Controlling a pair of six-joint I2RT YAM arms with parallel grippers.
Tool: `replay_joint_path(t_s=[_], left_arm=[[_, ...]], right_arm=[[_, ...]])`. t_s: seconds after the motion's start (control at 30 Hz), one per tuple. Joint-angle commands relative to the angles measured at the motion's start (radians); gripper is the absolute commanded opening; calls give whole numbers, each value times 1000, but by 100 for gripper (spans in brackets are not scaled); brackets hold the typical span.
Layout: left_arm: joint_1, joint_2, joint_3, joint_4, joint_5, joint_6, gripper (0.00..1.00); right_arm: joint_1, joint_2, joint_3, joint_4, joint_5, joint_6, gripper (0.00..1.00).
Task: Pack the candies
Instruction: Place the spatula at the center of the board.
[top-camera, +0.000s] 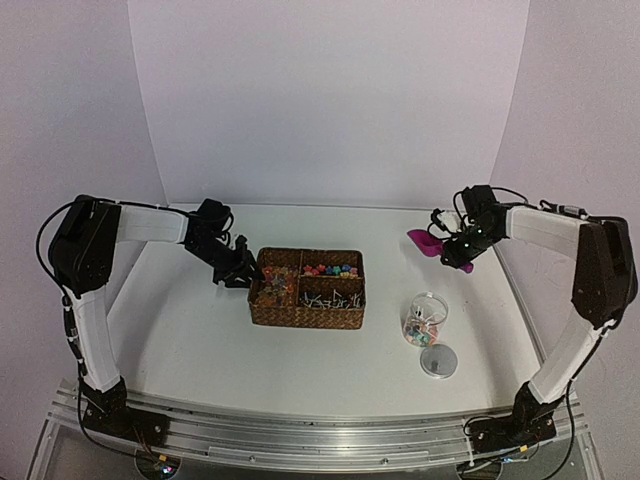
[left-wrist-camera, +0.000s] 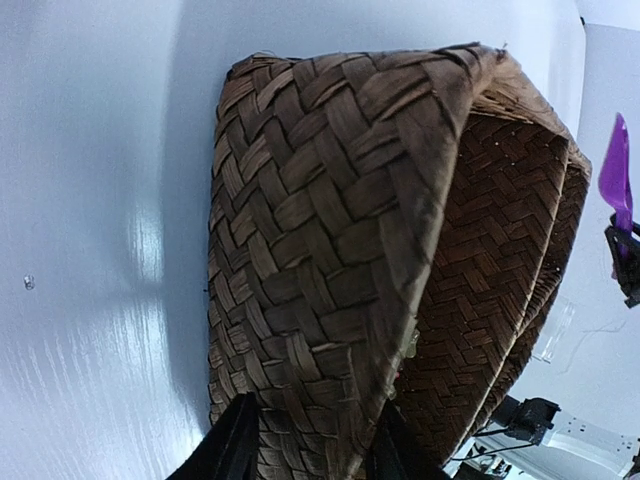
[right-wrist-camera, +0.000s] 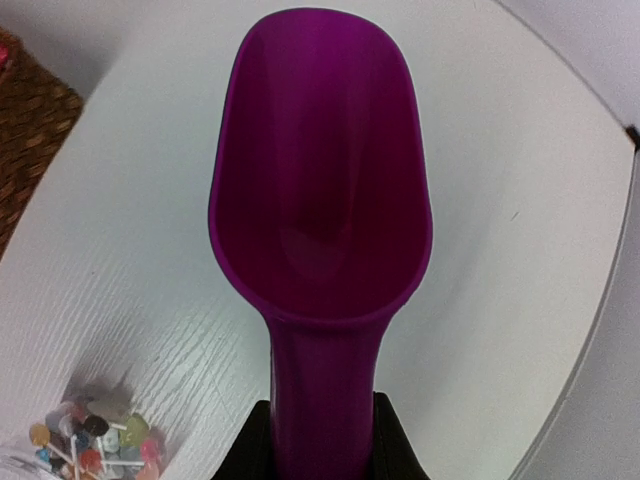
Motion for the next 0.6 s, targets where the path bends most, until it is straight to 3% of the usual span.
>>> replay_joint_path(t_s=[0.0, 0.4, 0.57], left_arm=[[2, -53, -8, 13, 17, 5, 39], [10, -79, -9, 17, 30, 31, 55], [15, -85, -10, 19, 31, 38, 60]], right_arm=[[-42, 62, -18, 176, -80, 216, 0], [-50, 210, -60, 225, -103, 211, 0], [-52, 219, -62, 223, -92, 200, 15]])
